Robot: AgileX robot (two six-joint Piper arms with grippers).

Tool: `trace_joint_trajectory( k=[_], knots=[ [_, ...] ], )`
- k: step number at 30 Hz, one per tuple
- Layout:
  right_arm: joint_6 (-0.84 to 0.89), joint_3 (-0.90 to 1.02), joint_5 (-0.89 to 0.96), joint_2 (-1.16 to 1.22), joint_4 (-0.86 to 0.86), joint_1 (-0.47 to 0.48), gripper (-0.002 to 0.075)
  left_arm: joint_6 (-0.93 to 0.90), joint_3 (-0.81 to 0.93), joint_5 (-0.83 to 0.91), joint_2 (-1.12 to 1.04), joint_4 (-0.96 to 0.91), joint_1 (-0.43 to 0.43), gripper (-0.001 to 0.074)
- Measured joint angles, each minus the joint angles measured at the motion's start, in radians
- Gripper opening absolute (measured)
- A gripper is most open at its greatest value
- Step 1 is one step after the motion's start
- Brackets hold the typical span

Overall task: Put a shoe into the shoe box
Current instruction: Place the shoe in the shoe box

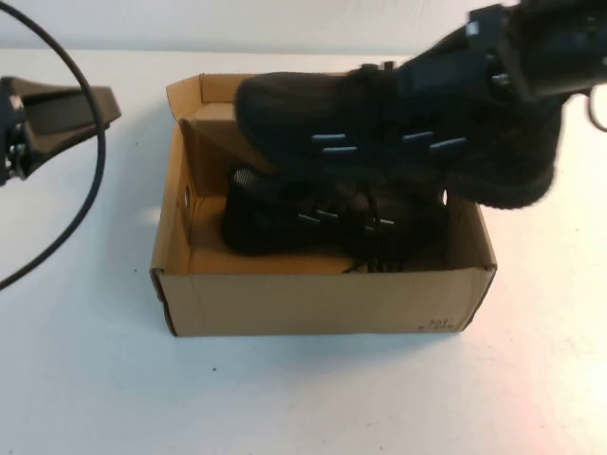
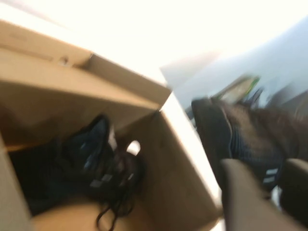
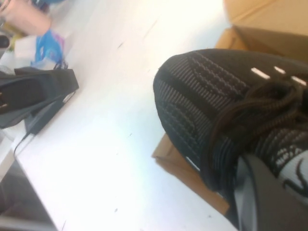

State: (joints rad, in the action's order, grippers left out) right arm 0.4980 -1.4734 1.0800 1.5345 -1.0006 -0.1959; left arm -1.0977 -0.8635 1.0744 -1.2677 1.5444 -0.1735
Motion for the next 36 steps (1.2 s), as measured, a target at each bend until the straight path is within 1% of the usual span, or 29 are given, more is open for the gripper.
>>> trace_joint_trajectory(
  k=[1, 3, 4, 7, 12, 18, 24, 36],
  knots=[
    [0.003, -0.013, 0.0, 0.017, 0.0, -0.02, -0.0006, 0.001, 0.0, 0.008, 0.002, -0.026, -0.009, 0.0132],
    [0.016, -0.03, -0.003, 0.048, 0.013, -0.059, -0.0006, 0.003, 0.0, 0.018, 0.012, -0.071, -0.017, 0.006],
    [0.02, -0.037, -0.005, 0.064, 0.024, -0.082, -0.0006, 0.005, 0.0, 0.018, 0.02, -0.095, -0.017, 0.0038],
    [0.023, -0.04, -0.019, 0.113, 0.051, -0.133, -0.0006, 0.013, 0.0, 0.021, 0.051, -0.154, -0.019, 0.0011],
    [0.025, -0.04, -0.058, 0.176, 0.057, -0.153, -0.0006, 0.038, 0.0, 0.035, 0.102, -0.195, -0.019, 0.0],
    [0.091, -0.04, -0.115, 0.203, 0.05, -0.153, -0.0006, 0.067, 0.0, 0.053, 0.139, -0.221, -0.019, -0.0001],
    [0.134, -0.046, -0.134, 0.204, 0.028, -0.153, -0.0006, 0.083, 0.0, 0.057, 0.154, -0.276, -0.019, -0.0001],
    [0.151, -0.05, -0.155, 0.208, 0.026, -0.153, -0.0006, 0.087, 0.0, 0.059, 0.156, -0.28, -0.019, -0.0001]
  ],
)
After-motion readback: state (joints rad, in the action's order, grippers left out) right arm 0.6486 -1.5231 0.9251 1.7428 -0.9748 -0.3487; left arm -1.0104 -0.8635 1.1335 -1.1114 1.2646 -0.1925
